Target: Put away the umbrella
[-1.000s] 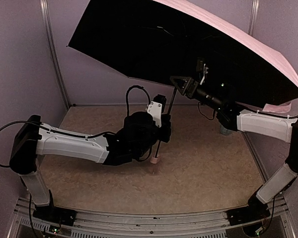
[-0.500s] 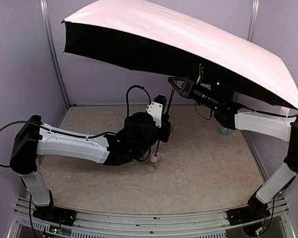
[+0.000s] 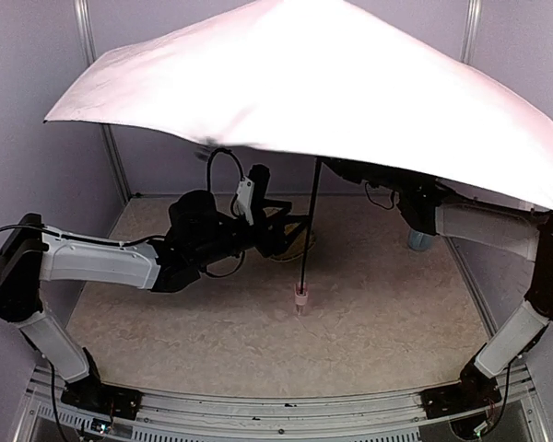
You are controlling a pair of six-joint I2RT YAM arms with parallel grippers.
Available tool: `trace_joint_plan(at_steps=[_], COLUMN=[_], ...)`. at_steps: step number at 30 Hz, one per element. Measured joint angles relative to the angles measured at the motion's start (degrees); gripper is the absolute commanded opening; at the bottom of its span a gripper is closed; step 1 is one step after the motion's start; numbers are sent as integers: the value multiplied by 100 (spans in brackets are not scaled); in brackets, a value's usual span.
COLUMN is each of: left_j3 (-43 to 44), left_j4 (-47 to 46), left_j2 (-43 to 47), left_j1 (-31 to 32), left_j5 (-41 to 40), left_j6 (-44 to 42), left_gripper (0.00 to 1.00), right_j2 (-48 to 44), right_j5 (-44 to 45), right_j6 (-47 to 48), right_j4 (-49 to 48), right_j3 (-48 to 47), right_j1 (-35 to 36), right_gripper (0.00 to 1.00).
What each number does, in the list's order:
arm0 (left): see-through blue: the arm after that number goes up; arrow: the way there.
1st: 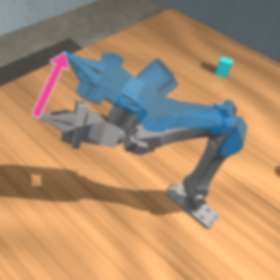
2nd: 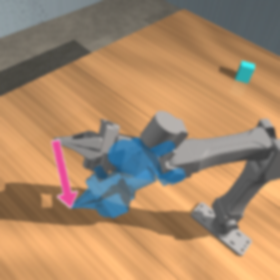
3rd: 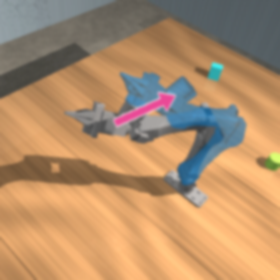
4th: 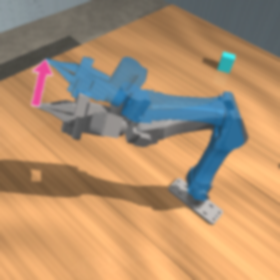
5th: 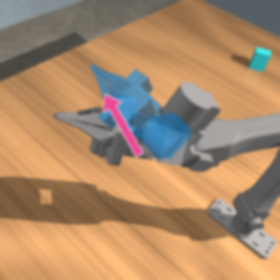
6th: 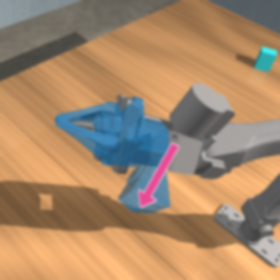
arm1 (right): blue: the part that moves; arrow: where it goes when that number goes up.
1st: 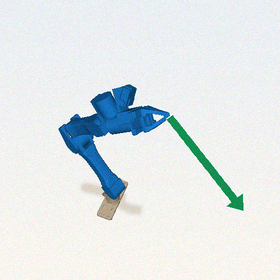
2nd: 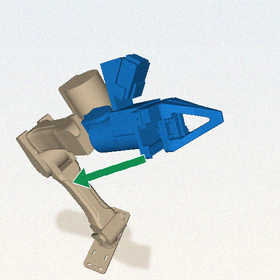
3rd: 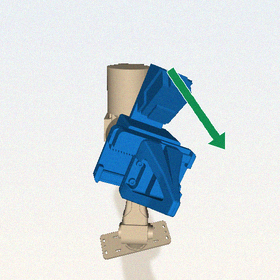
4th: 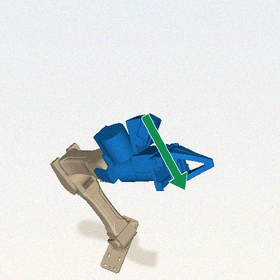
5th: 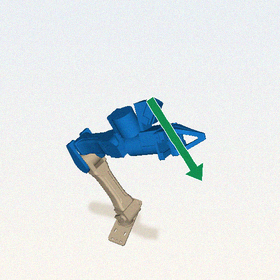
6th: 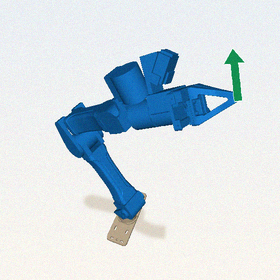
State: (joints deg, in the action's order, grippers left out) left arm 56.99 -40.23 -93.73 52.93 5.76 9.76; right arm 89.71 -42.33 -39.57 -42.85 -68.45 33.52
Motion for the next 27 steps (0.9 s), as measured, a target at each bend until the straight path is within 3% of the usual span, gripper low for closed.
trace_joint_plan(at_steps=[5, 12, 22, 27], left_j3=[-15, 72, 120, 153], left_j4=[-380, -514, -514, -518], left_j2=[13, -52, -208, -278], left_j1=[153, 175, 181, 184], left_j5=[1222, 1740, 1853, 1910], left_j6=[66, 155, 140, 157], left_gripper=[69, 31, 23, 0], right_j2=[216, 568, 673, 675], right_j5=[-1003, -1563, -1786, -1838], right_j6=[-713, -1587, -1976, -2068], right_j4=[-1384, -2444, -2741, -2900], right_j3=[-358, -494, -501, -501], right_j1=[13, 13, 20, 22], right_gripper=[0, 0, 0, 0])
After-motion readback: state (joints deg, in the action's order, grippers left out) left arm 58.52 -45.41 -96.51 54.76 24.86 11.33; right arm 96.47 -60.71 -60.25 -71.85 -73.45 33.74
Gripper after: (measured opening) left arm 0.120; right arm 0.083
